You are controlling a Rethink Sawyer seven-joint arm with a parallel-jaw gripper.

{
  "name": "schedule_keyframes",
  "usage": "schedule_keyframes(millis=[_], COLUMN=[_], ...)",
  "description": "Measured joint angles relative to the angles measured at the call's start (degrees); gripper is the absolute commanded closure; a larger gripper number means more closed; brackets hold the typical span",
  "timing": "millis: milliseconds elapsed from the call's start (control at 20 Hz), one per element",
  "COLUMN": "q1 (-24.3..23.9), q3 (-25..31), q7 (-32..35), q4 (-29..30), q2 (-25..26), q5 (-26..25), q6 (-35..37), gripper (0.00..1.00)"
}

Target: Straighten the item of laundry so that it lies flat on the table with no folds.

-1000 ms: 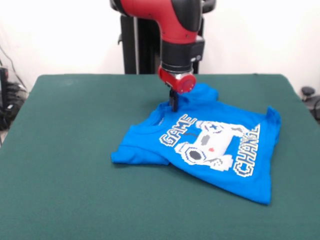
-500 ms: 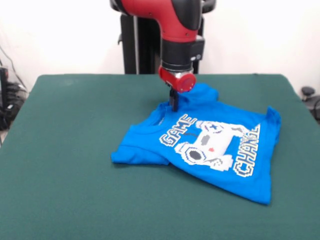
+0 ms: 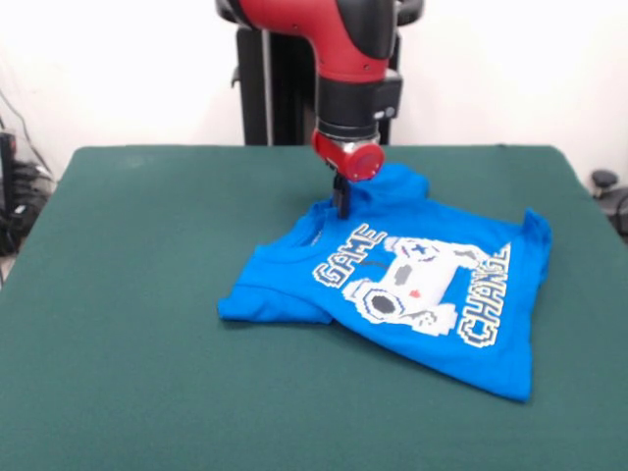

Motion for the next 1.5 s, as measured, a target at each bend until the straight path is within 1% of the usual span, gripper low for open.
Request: schedule_keyframes(millis=[250, 450, 600, 900, 1100, 1500], q1=[0.05, 0.64, 2.23, 4.71, 4.84, 4.84], q3=[0.93, 2.50, 3.84, 4.85, 5.10, 5.82], q7=[0.00, 0.00, 0.00, 0.00, 0.00, 0.00], q4=[1.52, 4.02, 6.69, 9.94, 11.00, 11.74], q2=[-0.37, -0.78, -2.09, -4.96, -5.91, -5.84], q5=[1.93, 2.95, 3.78, 4.93, 5.03, 5.03], q6=[-0.24, 0.35, 2.58, 7.43, 8.48, 8.48], gripper=[1.00, 1.00, 1.00, 1.00, 1.00, 1.00])
